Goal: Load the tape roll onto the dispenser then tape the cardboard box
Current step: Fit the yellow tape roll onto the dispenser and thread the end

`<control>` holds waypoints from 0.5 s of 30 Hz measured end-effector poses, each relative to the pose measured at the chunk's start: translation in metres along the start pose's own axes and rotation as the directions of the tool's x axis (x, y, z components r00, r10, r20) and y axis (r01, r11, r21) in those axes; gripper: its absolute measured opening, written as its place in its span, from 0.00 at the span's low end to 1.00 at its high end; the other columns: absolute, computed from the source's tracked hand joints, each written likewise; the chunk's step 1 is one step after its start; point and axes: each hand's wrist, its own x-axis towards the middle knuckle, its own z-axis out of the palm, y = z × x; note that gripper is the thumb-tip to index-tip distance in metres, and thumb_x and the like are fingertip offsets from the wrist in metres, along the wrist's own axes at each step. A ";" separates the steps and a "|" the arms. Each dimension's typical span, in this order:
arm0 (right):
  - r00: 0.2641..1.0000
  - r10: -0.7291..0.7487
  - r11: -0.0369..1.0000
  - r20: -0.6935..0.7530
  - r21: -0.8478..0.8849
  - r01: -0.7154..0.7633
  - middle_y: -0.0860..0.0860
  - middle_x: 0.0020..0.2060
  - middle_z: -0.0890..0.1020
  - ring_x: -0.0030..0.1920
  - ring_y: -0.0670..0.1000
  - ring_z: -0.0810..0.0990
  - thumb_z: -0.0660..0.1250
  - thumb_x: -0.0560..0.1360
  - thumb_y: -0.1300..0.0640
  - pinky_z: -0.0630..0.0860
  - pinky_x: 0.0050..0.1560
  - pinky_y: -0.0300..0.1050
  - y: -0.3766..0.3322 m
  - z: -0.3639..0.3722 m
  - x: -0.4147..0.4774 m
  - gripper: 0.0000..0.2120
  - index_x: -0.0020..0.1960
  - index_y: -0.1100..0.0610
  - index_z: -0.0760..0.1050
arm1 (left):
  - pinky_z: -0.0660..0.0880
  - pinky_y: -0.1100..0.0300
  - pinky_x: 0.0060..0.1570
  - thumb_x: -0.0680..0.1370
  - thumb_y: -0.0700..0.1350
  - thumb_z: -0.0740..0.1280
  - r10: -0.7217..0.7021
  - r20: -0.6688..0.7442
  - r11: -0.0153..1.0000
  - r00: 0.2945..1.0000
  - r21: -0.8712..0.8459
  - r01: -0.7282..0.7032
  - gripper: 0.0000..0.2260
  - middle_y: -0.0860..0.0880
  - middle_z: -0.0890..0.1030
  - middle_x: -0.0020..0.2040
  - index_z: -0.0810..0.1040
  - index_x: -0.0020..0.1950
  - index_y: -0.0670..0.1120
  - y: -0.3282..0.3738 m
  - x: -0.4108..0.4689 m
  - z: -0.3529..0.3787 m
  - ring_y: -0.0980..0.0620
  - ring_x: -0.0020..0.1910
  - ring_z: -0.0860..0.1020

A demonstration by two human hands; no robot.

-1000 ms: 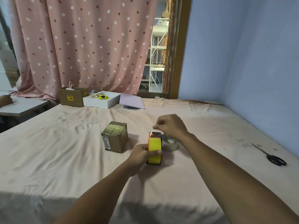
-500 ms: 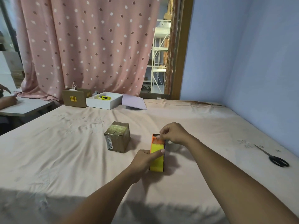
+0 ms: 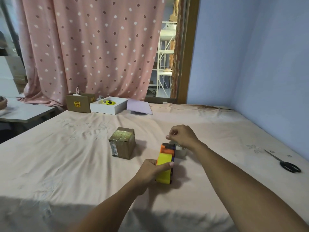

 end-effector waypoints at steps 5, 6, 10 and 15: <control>0.980 0.019 0.978 0.200 0.202 -0.060 0.45 0.36 0.85 0.39 0.46 0.81 0.80 0.70 0.49 0.72 0.34 0.36 -0.008 0.000 -0.006 0.11 0.42 0.56 0.84 | 0.79 0.45 0.50 0.66 0.54 0.81 -0.018 0.010 1.000 1.000 0.002 0.018 0.18 0.38 0.83 0.43 0.86 0.45 0.41 0.000 -0.003 0.000 0.40 0.45 0.80; 0.971 0.029 0.970 0.237 0.227 -0.084 0.46 0.37 0.85 0.40 0.47 0.80 0.81 0.69 0.49 0.74 0.36 0.38 -0.009 -0.002 -0.006 0.13 0.44 0.57 0.84 | 0.78 0.43 0.52 0.66 0.54 0.81 -0.014 0.007 1.000 1.000 0.004 0.014 0.18 0.39 0.83 0.42 0.86 0.45 0.41 -0.002 -0.003 0.000 0.40 0.46 0.80; 0.921 0.090 0.988 0.378 0.085 -0.131 0.53 0.56 0.81 0.56 0.53 0.80 0.80 0.70 0.50 0.78 0.56 0.49 -0.004 -0.001 -0.006 0.22 0.60 0.58 0.80 | 0.80 0.44 0.52 0.67 0.51 0.81 -0.005 -0.005 1.000 1.000 0.011 0.005 0.14 0.40 0.85 0.41 0.87 0.43 0.43 -0.003 -0.006 0.001 0.40 0.45 0.83; 0.908 0.134 0.988 0.396 -0.119 -0.095 0.53 0.56 0.82 0.56 0.55 0.79 0.80 0.69 0.48 0.77 0.53 0.48 0.001 0.006 -0.009 0.21 0.57 0.53 0.79 | 0.80 0.46 0.51 0.67 0.52 0.81 0.006 -0.026 1.000 1.000 0.025 -0.005 0.19 0.39 0.85 0.42 0.86 0.46 0.36 -0.003 -0.008 0.002 0.41 0.43 0.82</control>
